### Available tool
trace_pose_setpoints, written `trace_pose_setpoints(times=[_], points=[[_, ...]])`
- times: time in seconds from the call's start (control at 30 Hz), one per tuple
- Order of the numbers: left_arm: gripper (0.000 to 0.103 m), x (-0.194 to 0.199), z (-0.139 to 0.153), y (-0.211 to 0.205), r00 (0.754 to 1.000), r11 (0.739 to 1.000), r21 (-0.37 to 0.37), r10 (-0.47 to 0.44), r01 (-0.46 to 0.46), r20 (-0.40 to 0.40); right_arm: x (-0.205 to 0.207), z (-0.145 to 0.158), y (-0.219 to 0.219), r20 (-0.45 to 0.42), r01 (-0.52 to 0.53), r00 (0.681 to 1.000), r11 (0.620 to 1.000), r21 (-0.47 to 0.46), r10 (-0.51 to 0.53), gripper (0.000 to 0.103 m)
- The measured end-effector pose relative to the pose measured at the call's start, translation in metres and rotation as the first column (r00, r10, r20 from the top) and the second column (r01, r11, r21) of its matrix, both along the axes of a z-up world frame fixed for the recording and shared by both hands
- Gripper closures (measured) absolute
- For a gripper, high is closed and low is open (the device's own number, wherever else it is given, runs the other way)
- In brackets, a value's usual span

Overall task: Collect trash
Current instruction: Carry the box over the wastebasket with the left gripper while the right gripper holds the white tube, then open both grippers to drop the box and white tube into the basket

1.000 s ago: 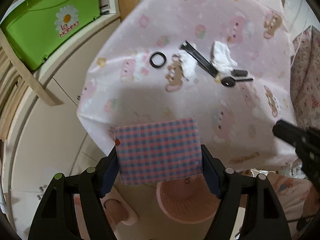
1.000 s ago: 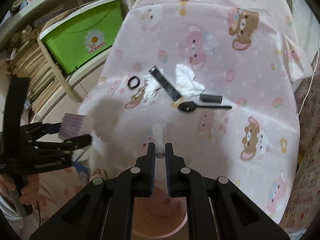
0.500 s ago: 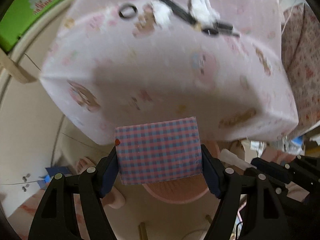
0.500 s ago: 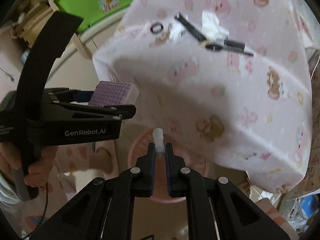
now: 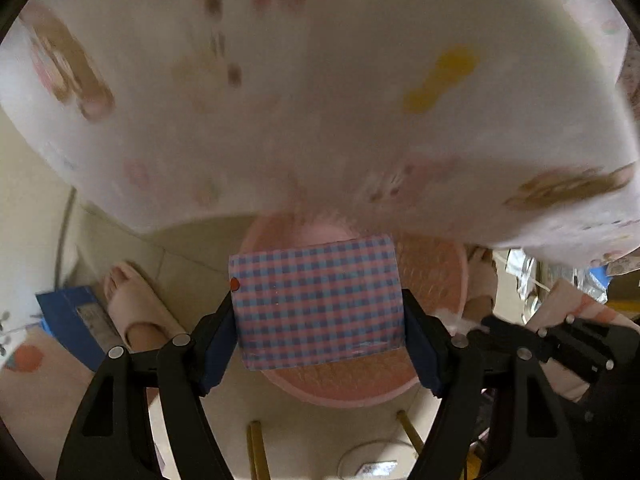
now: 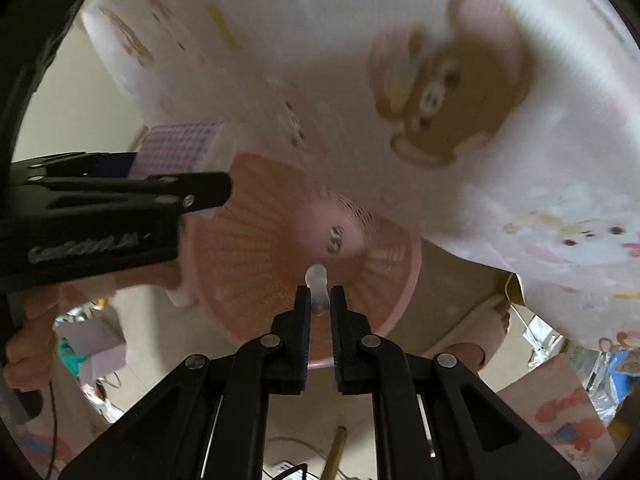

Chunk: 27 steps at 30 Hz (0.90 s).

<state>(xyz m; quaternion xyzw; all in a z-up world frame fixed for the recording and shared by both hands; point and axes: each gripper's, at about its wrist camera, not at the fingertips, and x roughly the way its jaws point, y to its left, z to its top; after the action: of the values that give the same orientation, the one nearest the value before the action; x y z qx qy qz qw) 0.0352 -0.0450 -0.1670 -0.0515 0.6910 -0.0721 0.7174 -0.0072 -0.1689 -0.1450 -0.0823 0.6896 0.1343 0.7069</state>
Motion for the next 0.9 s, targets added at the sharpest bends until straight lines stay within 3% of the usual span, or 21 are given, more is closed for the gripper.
trace_pose_setpoints(times=[0.1,0.4,0.6,0.63,0.73,0.77,0.9], points=[[0.030,-0.003,-0.021,0.001,0.998,1.000,-0.002,0.006,-0.006,-0.056,-0.001,-0.015,0.001,-0.034,-0.004,0.999,1.000,-0.012,0.004,0.093],[0.029,-0.010,-0.048,0.000,0.994,0.999,0.029,-0.015,0.018,-0.113,-0.003,-0.048,0.007,-0.045,-0.056,0.998,0.992,-0.109,0.051,0.093],[0.017,-0.010,-0.047,0.001,0.994,1.000,0.020,-0.008,0.010,-0.113,-0.004,-0.052,0.009,-0.044,-0.057,0.998,0.991,-0.119,0.052,0.092],[0.014,-0.010,-0.045,0.002,0.994,1.000,0.026,-0.007,0.010,-0.110,-0.005,-0.052,0.008,-0.046,-0.050,0.998,0.992,-0.119,0.045,0.086],[0.013,-0.009,-0.039,0.007,0.996,0.999,0.037,0.014,-0.011,-0.093,-0.003,-0.049,0.003,-0.028,-0.014,1.000,0.995,-0.097,0.011,0.051],[0.013,-0.008,-0.035,0.008,0.997,0.999,0.049,0.018,-0.014,-0.081,-0.002,-0.045,0.002,-0.011,-0.002,1.000,0.995,-0.095,0.001,0.047],[0.013,-0.006,-0.009,0.010,1.000,0.993,0.116,0.015,-0.016,0.005,0.002,-0.035,-0.002,0.019,0.019,1.000,0.996,-0.091,-0.017,0.047]])
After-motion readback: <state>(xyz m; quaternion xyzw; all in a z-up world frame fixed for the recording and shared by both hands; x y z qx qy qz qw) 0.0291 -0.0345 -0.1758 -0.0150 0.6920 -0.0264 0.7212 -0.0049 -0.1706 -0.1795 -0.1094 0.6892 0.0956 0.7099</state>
